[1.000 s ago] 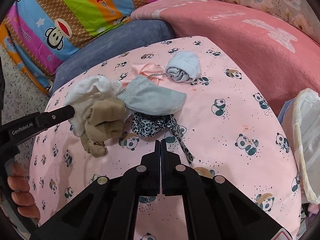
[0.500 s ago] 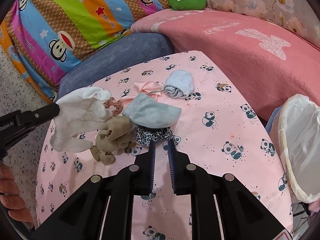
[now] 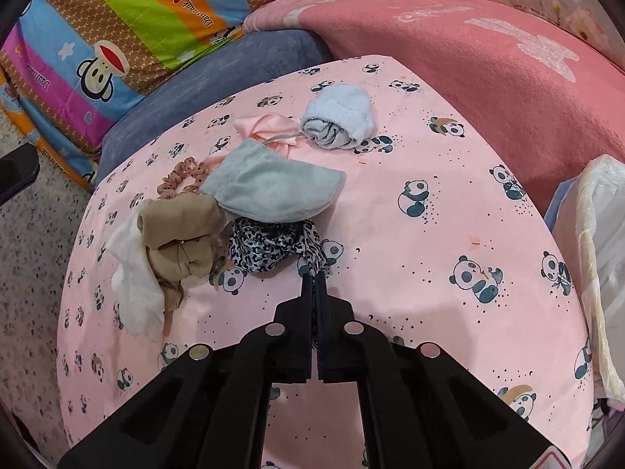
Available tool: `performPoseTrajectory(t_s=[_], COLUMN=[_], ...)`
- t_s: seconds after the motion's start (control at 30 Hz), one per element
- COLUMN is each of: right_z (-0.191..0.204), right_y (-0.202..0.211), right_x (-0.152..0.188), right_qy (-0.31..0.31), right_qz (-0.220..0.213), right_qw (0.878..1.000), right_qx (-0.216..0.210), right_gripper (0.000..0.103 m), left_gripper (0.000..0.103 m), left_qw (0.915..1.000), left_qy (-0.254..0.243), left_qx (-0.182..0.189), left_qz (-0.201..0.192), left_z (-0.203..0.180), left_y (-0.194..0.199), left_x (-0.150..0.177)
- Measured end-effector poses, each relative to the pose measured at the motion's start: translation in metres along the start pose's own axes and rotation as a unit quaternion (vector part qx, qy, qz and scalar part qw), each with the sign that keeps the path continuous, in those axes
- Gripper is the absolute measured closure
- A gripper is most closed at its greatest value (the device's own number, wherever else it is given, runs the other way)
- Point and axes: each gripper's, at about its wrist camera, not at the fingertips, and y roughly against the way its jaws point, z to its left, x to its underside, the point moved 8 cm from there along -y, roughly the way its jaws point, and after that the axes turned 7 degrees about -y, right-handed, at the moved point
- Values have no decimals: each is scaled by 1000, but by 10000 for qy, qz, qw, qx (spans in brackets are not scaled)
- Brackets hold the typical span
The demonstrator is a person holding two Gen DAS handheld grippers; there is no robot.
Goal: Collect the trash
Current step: 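Grasp the white knit sock with the left gripper while the right gripper grasps the leopard-print scrunchie, then carry sock and scrunchie over the bin and open both grippers to drop them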
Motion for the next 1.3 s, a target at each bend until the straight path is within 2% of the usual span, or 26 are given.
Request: performPoseTrajectory(t_s=[0.23,0.27,0.33,0.37,0.4,0.43,0.7,0.73,0.77,0.83,0.87,0.9,1.0,1.3], right_z=[-3,-2,-1,0,1,3,8,8,9,7,7,7,8,7], right_y=[27,29,42,48,57,63,85,87,88,93,93,95,99,122], right_x=[1,0,-2,-4,-6,-7,-13,-13,-13,-12,-12,-12,-12,-14], right_qy=[-139,-146,-162,-159,-150,-139,-161,-160,-154,-158,-160,-166,-175,-191], right_qz=[-321,-345,-487,-556,-641,-709,-852,-853,-852,-863,-861,-872,-903,-1131], right_qw=[9991,9990,9982,9978,9972,9967,9951,9951,9951,9950,9950,9948,9944,9914], right_qx=[-242,-258,-310,-328,-355,-373,-473,-477,-479,-486,-488,-497,-523,-631], right_gripper=[100,100,100,100,100,100,100,100,100,100,100,100,100,100], left_gripper=[95,91,71,54,45,44,46,50,61,71,80,86,89,90], left_qw=[9992,9990,9983,9978,9973,9969,9924,9920,9915,9905,9903,9903,9913,9964], left_qy=[222,238,303,363,413,460,544,560,585,643,672,684,666,412], left_qx=[-123,-140,-176,-230,-279,-310,-323,-303,-253,-210,-177,-158,-158,-15], left_qz=[299,341,466,512,534,556,1054,1090,1136,1196,1200,1201,1123,739], left_z=[14,16,21,24,28,31,36,36,36,37,37,37,35,2], left_y=[-7,-8,-12,-14,-17,-20,-57,-59,-61,-62,-62,-61,-53,-18], left_x=[26,30,41,47,52,57,91,93,95,99,99,99,98,71])
